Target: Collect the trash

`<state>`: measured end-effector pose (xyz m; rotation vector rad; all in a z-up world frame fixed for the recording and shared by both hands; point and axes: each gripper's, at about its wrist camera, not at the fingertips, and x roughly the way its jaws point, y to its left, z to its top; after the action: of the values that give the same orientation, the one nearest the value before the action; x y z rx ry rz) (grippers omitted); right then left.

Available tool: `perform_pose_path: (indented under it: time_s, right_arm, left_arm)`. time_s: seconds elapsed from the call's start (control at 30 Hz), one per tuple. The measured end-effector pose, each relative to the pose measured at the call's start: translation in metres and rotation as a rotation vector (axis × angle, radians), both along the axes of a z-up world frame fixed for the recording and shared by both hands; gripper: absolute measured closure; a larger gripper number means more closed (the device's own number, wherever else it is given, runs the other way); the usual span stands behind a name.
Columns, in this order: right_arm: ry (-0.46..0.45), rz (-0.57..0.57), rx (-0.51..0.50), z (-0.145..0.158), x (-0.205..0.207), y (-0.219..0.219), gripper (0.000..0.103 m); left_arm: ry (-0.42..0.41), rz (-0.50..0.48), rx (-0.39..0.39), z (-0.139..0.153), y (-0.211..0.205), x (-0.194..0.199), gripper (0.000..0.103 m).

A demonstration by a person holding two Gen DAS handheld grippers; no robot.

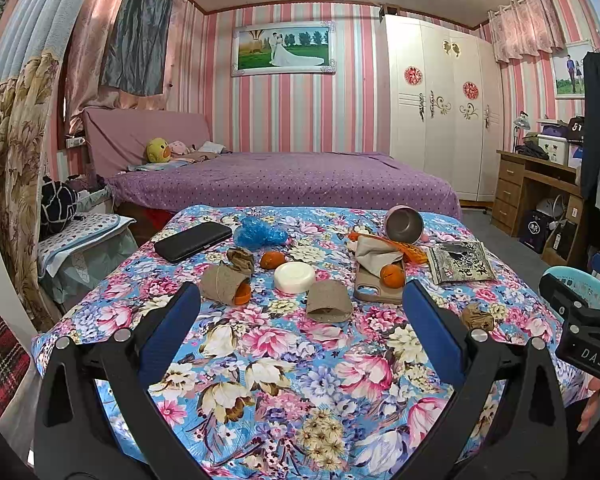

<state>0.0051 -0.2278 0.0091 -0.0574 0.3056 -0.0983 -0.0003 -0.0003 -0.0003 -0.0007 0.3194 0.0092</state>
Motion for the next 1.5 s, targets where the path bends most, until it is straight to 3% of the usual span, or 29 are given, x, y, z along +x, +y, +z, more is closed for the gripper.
perform_pose_path:
  time_s: [0.9, 1.33, 1.5]
  right_arm:
    - [0.014, -0.01, 0.027, -0.009, 0.003, -0.007, 0.004]
    - [-0.006, -0.02, 0.052, 0.026, 0.025, -0.024, 0.004]
    - [0.031, -0.009, -0.018, 0.032, 0.057, -0.018, 0.004]
  left_arm:
    - [0.017, -0.003, -0.002, 0.0, 0.003, 0.0, 0.005]
    - [0.04, -0.006, -0.004, 0.024, 0.012, 0.036, 0.005]
    - [0.036, 0.008, 0.005, 0.037, 0.018, 0.061, 0.005]
